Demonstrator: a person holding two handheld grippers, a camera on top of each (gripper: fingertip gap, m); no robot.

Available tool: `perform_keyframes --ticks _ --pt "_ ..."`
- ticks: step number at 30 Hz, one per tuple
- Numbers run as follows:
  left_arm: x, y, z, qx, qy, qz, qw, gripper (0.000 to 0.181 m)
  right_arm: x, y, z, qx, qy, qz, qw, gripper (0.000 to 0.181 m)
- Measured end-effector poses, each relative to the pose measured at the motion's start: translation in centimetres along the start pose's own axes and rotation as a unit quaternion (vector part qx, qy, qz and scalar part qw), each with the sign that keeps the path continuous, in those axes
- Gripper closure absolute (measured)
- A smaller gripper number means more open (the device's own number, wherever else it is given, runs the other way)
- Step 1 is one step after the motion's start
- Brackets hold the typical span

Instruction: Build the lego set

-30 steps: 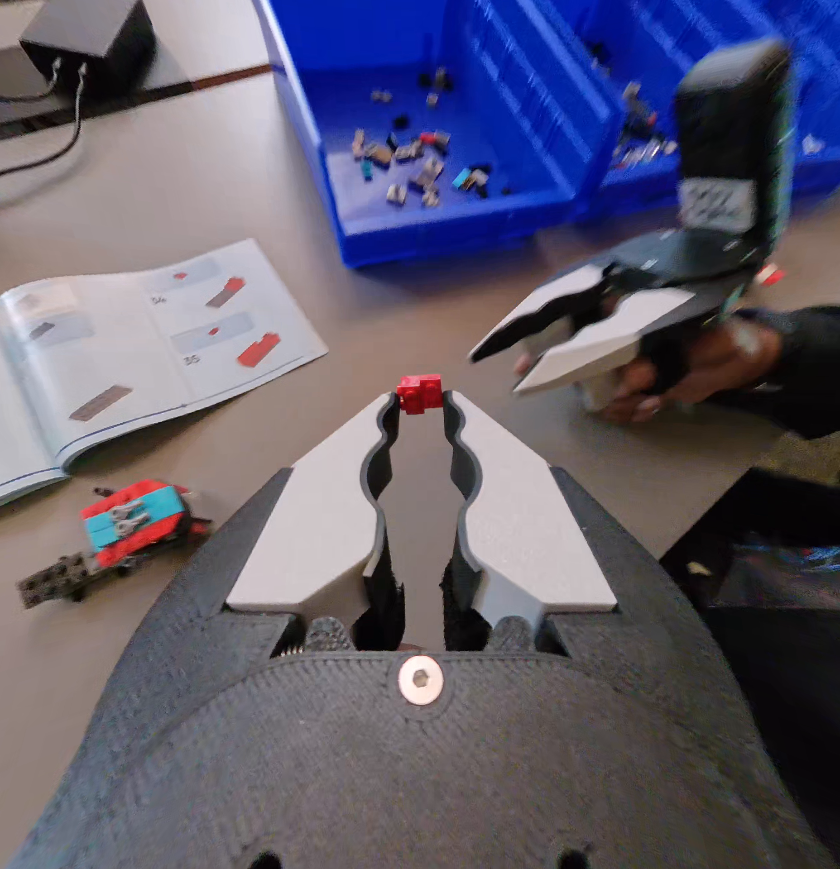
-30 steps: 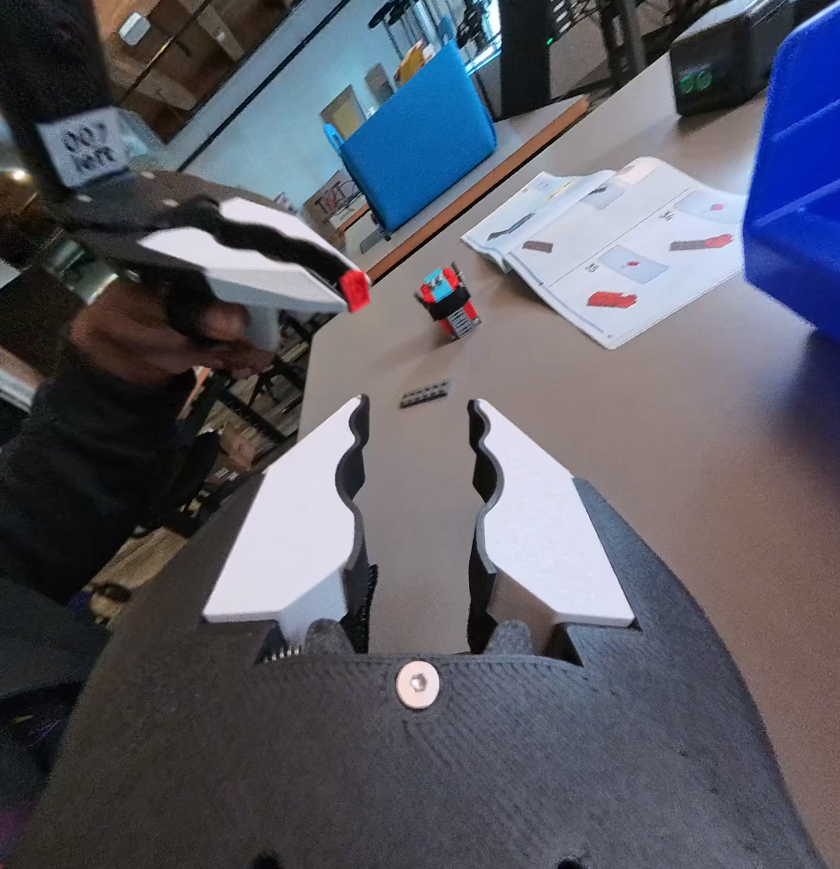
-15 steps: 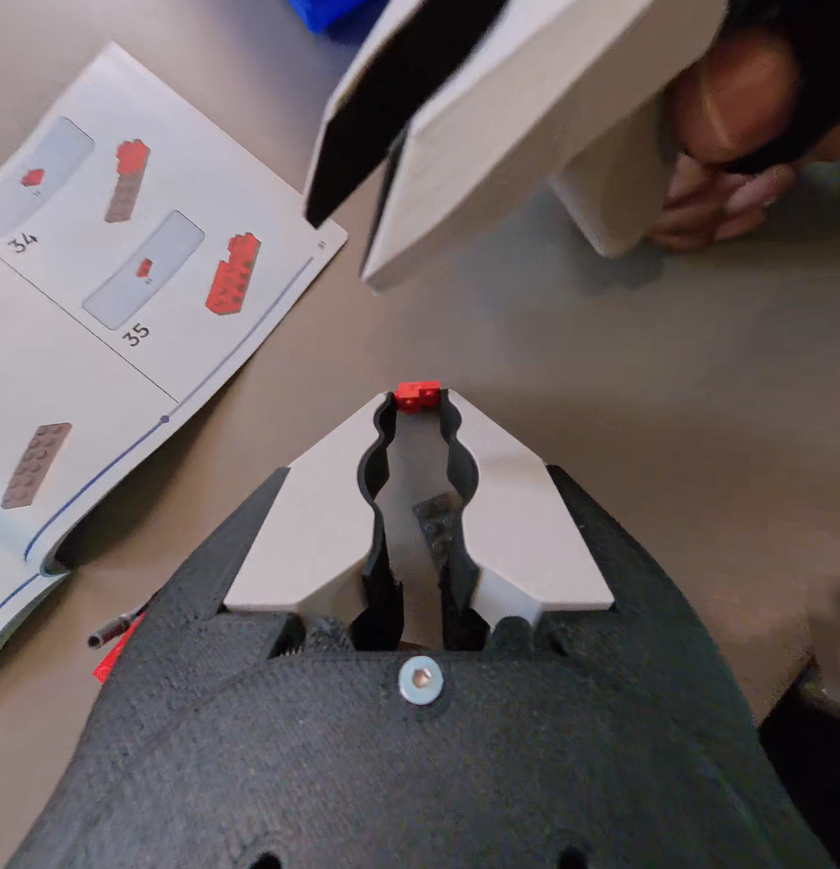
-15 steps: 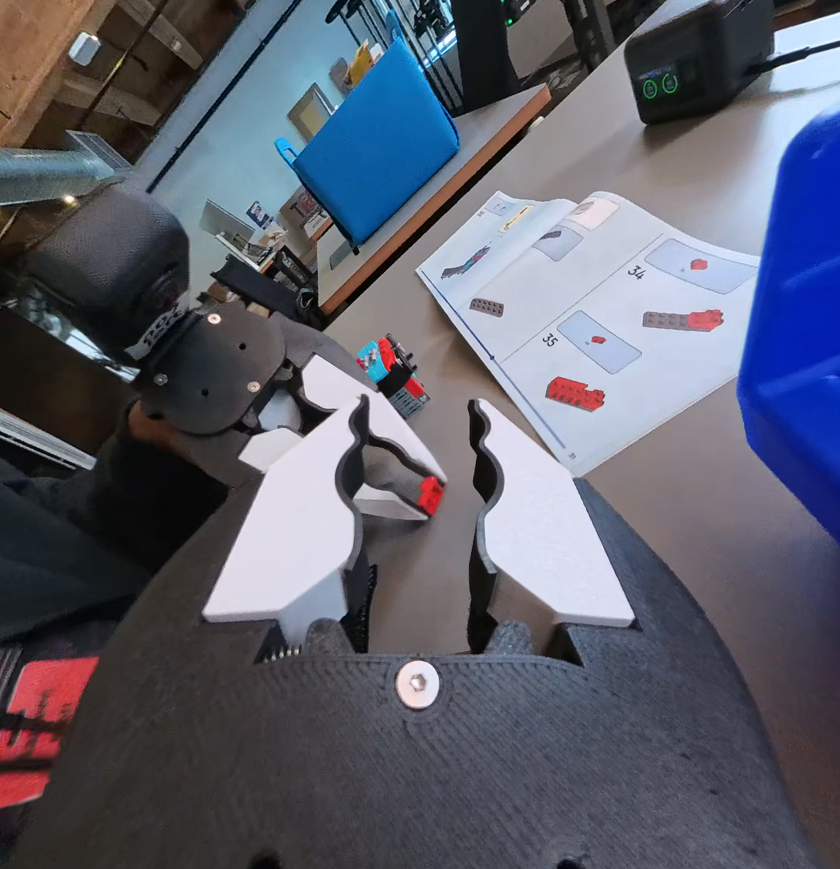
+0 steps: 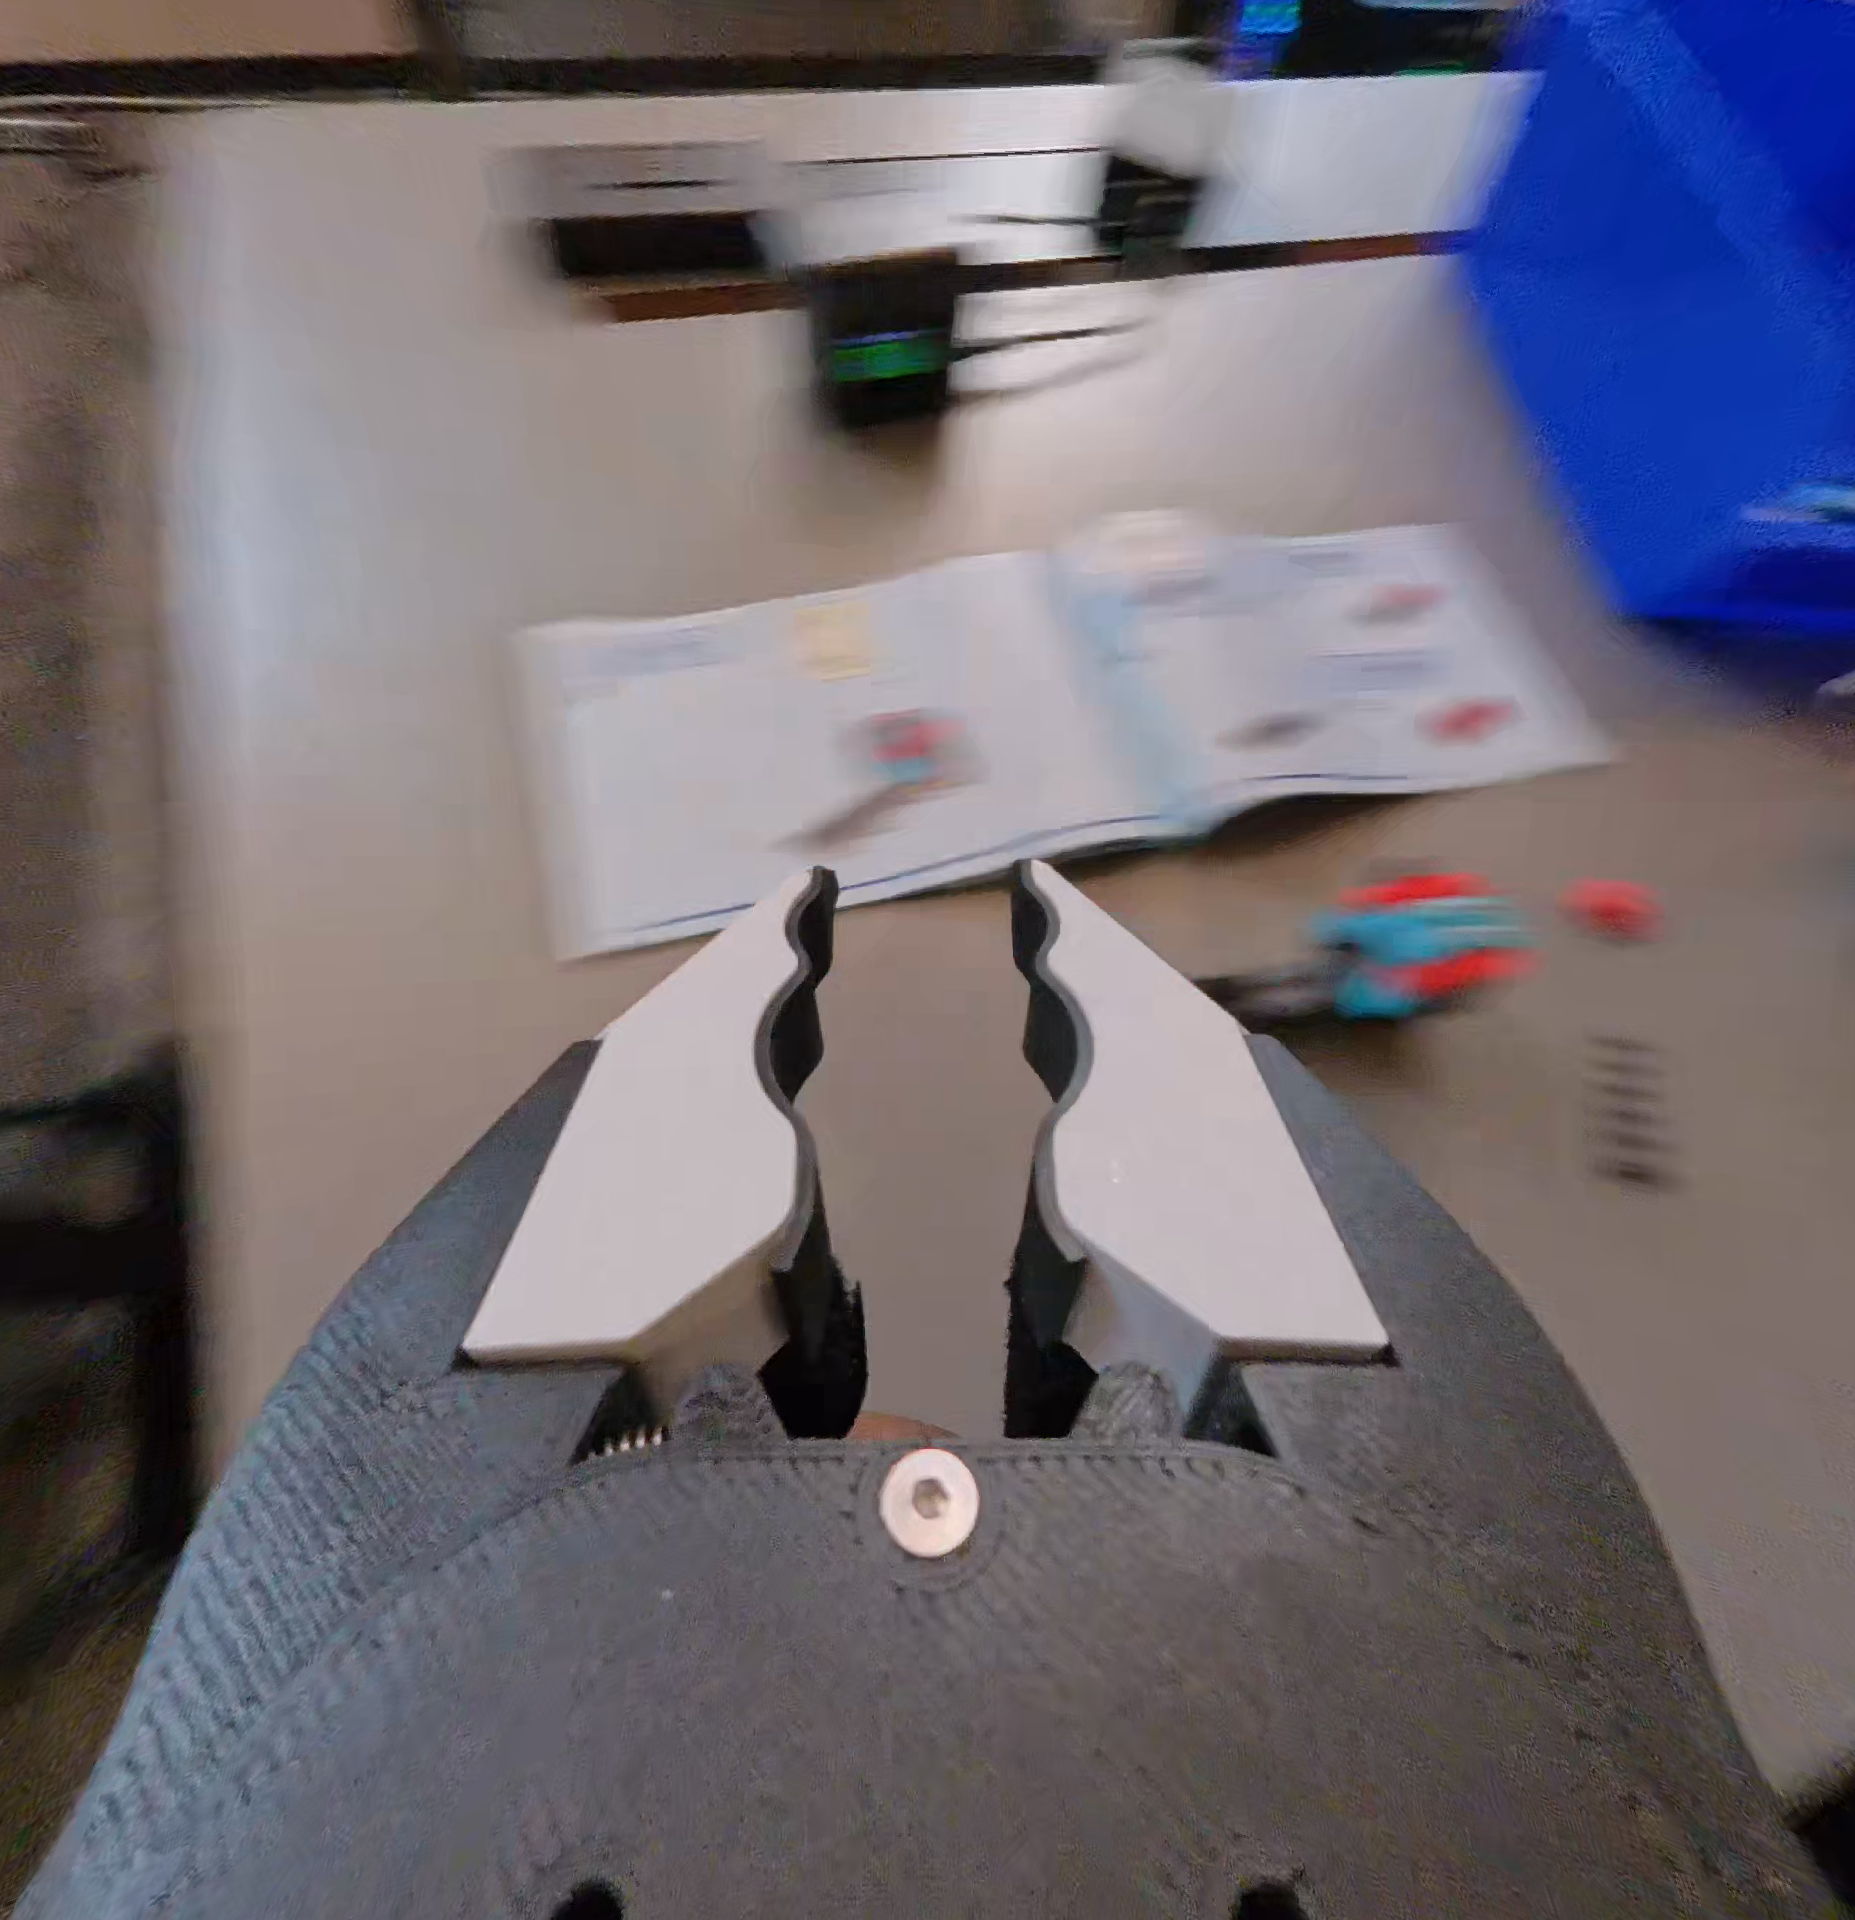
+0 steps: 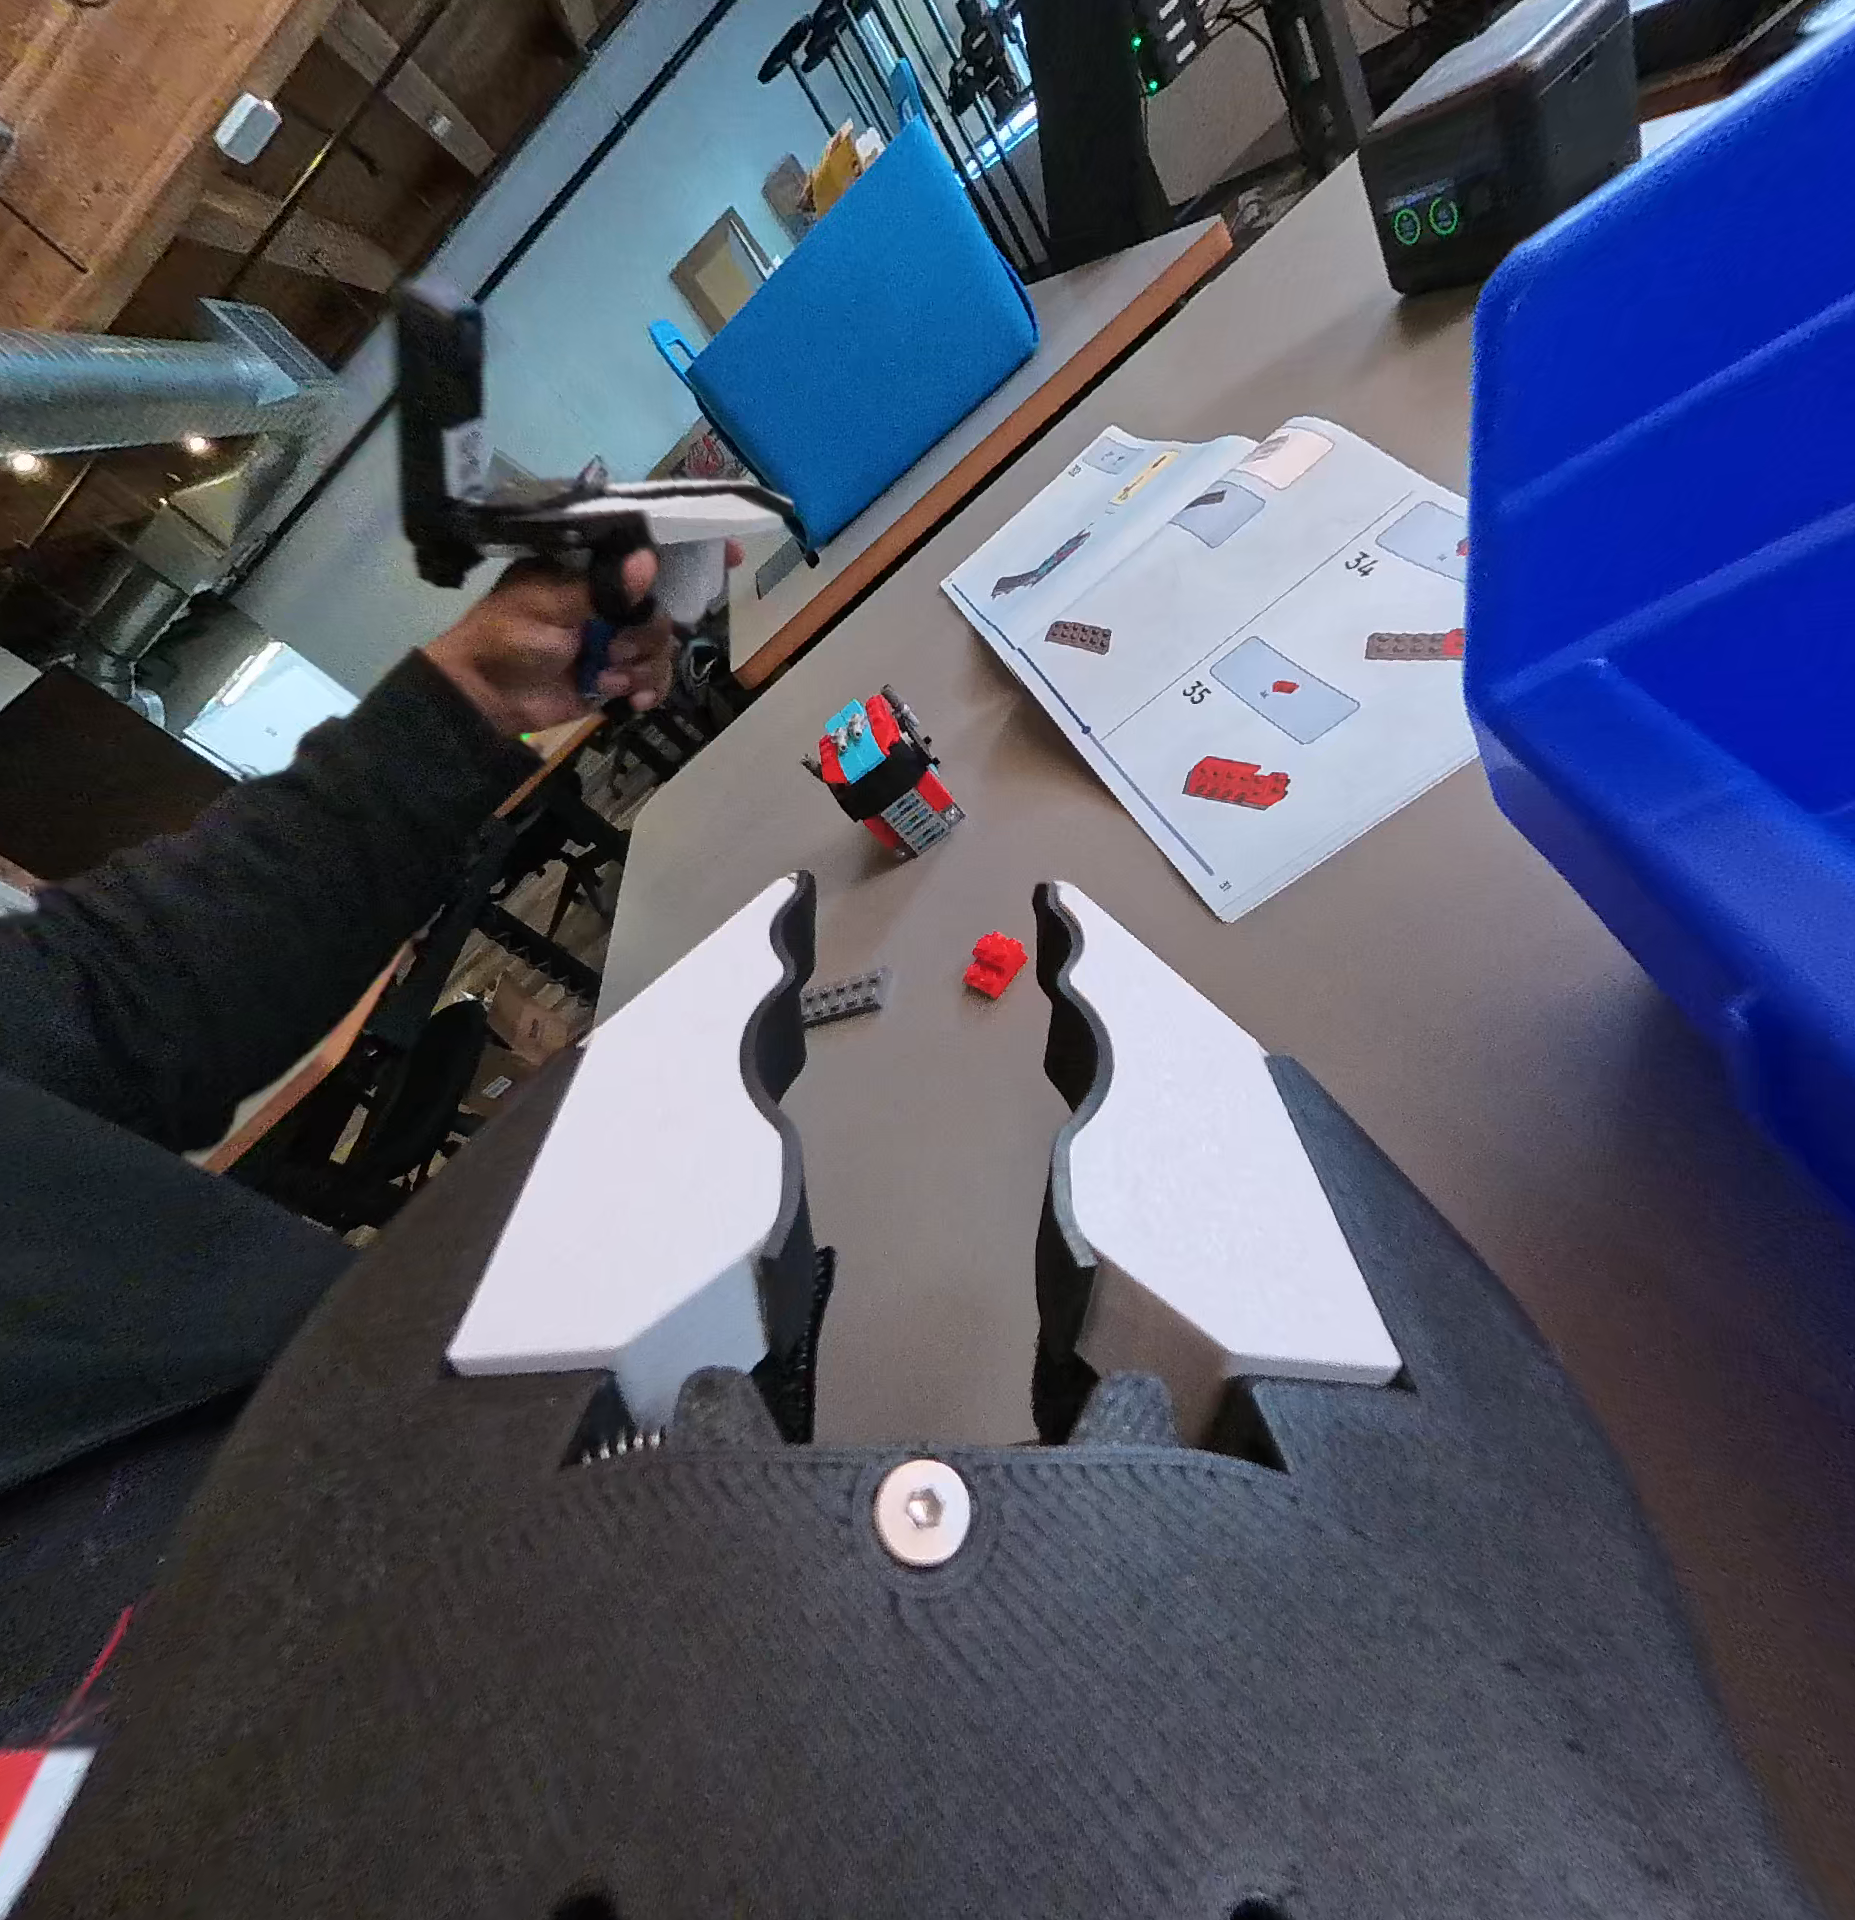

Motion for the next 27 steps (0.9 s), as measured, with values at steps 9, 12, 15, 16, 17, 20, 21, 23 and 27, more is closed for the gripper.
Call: perform_keyframes --ticks 9,12,15,16,17,20,21,23,27 --pt "14.0 12.3 25.9 -0.391 0.048 0.112 0.912 0.145 -0.1 0.3 -0.1 0.01 0.006 -0.009 1.0 0.139" --pt "10.0 9.4 19.1 -0.302 0.029 0.041 0.952 0.145 0.3 0.0 0.0 0.005 0.008 0.008 1.0 0.139" --pt "6.6 5.2 6.9 -0.138 0.018 0.006 0.99 0.142 0.4 -0.2 -0.1 0.002 -0.005 0.017 1.0 0.139" --pt "5.9 4.2 2.2 -0.085 -0.003 0.003 0.996 0.142 0.4 -0.3 -0.2 0.002 -0.01 0.019 1.0 0.139" --pt "5.5 3.3 -2.3 -0.038 -0.03 0.005 0.999 0.143 0.5 -0.3 -0.3 0.003 -0.012 0.021 1.0 0.139" --pt "6.1 1.7 -14.2 0.101 -0.082 0.016 0.991 0.149 0.5 -0.7 -0.4 0.009 -0.011 0.027 1.0 0.138" --pt "6.6 1.1 -16.9 0.137 -0.076 0.022 0.987 0.149 0.6 -0.8 -0.5 0.011 -0.01 0.032 0.999 0.138" --pt "7.6 0.0 -20.4 0.172 -0.079 0.045 0.981 0.149 0.8 -1.2 -0.6 0.016 -0.007 0.042 0.999 0.138" --pt "9.4 -2.4 -22.6 0.161 -0.115 0.092 0.976 0.148 1.0 -1.8 -1.3 0.045 -0.007 0.059 0.997 0.138"
Point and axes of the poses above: each gripper's, where its closed fingertips meet, y back along the fingers, x out of its underside, z = x × y across the jaws, the point moved 1 cm from there along y, back along the fingers
